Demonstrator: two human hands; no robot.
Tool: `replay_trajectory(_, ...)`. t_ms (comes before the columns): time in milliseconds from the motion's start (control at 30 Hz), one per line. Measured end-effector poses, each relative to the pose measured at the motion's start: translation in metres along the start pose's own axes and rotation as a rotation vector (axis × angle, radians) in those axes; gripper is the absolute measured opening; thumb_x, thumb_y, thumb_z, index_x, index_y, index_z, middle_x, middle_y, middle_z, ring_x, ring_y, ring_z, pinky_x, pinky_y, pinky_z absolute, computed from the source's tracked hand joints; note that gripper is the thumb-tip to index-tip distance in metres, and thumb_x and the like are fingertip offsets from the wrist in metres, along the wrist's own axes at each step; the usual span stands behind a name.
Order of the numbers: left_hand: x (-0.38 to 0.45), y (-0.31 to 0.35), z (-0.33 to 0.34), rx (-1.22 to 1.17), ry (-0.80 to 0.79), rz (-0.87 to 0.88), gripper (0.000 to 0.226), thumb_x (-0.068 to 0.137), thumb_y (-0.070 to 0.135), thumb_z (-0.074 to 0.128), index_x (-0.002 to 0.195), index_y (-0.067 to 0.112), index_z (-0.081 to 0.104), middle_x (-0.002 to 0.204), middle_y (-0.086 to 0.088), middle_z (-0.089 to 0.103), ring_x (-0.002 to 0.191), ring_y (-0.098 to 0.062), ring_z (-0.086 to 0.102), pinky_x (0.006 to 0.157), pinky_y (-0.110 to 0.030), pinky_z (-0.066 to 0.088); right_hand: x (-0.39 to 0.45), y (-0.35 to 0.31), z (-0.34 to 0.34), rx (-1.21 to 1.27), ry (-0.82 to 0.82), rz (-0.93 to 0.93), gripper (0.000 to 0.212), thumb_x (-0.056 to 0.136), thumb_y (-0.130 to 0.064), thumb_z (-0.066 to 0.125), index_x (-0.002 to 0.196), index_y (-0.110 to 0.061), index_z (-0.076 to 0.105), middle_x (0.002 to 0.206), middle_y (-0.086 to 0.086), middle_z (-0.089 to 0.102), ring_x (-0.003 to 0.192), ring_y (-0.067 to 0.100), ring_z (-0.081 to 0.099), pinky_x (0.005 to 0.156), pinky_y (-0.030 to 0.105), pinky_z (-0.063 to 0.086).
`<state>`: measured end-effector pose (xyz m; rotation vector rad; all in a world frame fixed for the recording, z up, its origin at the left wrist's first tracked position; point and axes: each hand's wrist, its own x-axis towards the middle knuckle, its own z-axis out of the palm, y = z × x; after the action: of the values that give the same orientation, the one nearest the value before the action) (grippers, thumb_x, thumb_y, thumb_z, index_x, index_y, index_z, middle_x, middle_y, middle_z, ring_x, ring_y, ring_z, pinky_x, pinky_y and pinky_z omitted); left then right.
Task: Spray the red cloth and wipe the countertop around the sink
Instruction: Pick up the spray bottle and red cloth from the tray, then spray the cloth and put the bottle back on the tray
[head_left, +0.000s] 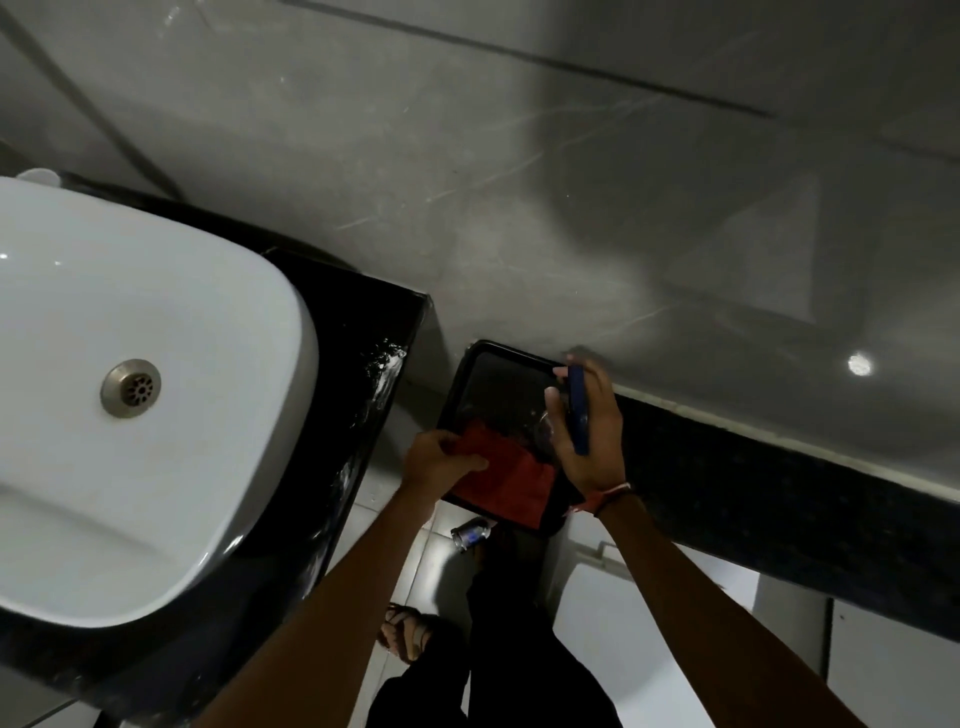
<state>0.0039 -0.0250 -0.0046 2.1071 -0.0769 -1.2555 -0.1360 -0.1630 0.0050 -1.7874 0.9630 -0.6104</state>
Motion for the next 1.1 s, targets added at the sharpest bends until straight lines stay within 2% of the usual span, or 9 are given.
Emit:
replay_trajectory(67,-0.008,0.006,-0.005,-0.053,-0.026,0.09,0.036,0.075,-0.001,0.081,0.107,-0.001,0.066,0.113,-0.021,0.07,0.103,-0.037,0.067,0.092,-0.049,0.059,-0.003,-0.007,-0.005,0.021,0.038,-0.032,0.026,0.102,-0.022,0.059,0.123,-0.007,0.058,0.114,0.018,0.063,0.101,0.02,0.066,0.093,0.04,0.057)
replay_trajectory(167,-0.02,0.019,-0.015,-0.099,-0.079,0.231,0.022,0.083,-0.005,0.07,0.102,0.001,0.061,0.098,-0.012,0.064,0.088,-0.022,0.06,0.072,-0.03,0.054,-0.005,-0.024,-0.013,-0.011,0.087,-0.102,0.028,0.102,-0.029,0.053,0.109,-0.004,0.063,0.099,0.005,0.062,0.089,-0.001,0.062,0.085,0.037,0.056)
replay_trajectory(267,-0.04,0.042,-0.036,-0.159,-0.052,0.371,0.03,0.082,-0.01,0.07,0.104,0.007,0.058,0.094,-0.008,0.063,0.083,-0.015,0.058,0.069,-0.02,0.051,-0.014,-0.054,-0.028,-0.036,0.143,-0.222,0.028,0.103,-0.029,0.054,0.098,-0.004,0.065,0.086,0.006,0.064,0.08,0.019,0.065,0.076,0.045,0.056)
replay_trajectory(333,-0.041,0.057,-0.05,-0.231,-0.068,0.413,0.041,0.079,-0.009,0.075,0.113,0.007,0.059,0.099,-0.006,0.066,0.084,-0.012,0.062,0.068,-0.014,0.054,-0.017,-0.066,-0.033,-0.022,0.134,-0.261,0.031,0.104,-0.035,0.054,0.099,-0.007,0.068,0.09,0.007,0.069,0.087,0.025,0.068,0.082,0.04,0.056)
replay_trajectory(467,-0.072,0.111,-0.097,-0.481,-0.138,0.556,0.051,0.068,-0.006,0.083,0.114,0.013,0.071,0.099,-0.006,0.078,0.088,-0.017,0.072,0.077,-0.028,0.061,-0.026,-0.121,-0.038,0.007,0.116,-0.375,0.042,0.105,-0.049,0.049,0.094,-0.013,0.068,0.088,0.0,0.065,0.087,0.022,0.066,0.081,0.03,0.053)
replay_trajectory(633,-0.108,0.173,-0.143,-0.694,-0.222,0.606,0.031,0.077,0.013,0.082,0.106,0.005,0.076,0.1,-0.015,0.08,0.086,-0.024,0.076,0.073,-0.033,0.065,-0.024,-0.182,-0.024,0.049,0.005,-0.437,0.029,0.105,-0.033,0.056,0.078,-0.022,0.055,0.071,-0.013,0.051,0.063,0.013,0.056,0.06,0.032,0.045)
replay_trajectory(767,-0.125,0.201,-0.172,-0.624,-0.303,0.589,0.018,0.093,0.021,0.067,0.109,0.015,0.074,0.103,-0.011,0.078,0.087,-0.021,0.075,0.074,-0.04,0.066,-0.023,-0.217,-0.008,0.015,-0.015,-0.486,0.035,0.104,-0.04,0.054,0.07,-0.04,0.046,0.062,-0.021,0.047,0.054,0.003,0.049,0.055,0.018,0.037)
replay_trajectory(867,-0.131,0.213,-0.186,-0.574,-0.311,0.553,0.028,0.096,0.025,0.063,0.123,0.018,0.066,0.114,-0.011,0.073,0.097,-0.024,0.072,0.081,-0.048,0.06,-0.019,-0.229,-0.002,-0.018,-0.03,-0.498,0.035,0.102,-0.052,0.05,0.067,-0.051,0.044,0.061,-0.023,0.052,0.052,0.003,0.051,0.055,0.011,0.033)
replay_trajectory(1100,-0.139,0.217,-0.2,-0.547,-0.322,0.541,0.024,0.097,0.027,0.064,0.12,0.024,0.067,0.101,-0.003,0.08,0.089,-0.02,0.078,0.066,-0.043,0.066,-0.02,-0.22,0.005,-0.165,-0.027,-0.481,0.047,0.097,-0.059,0.046,0.054,-0.044,0.033,0.043,-0.012,0.035,0.042,0.008,0.041,0.045,0.018,0.025)
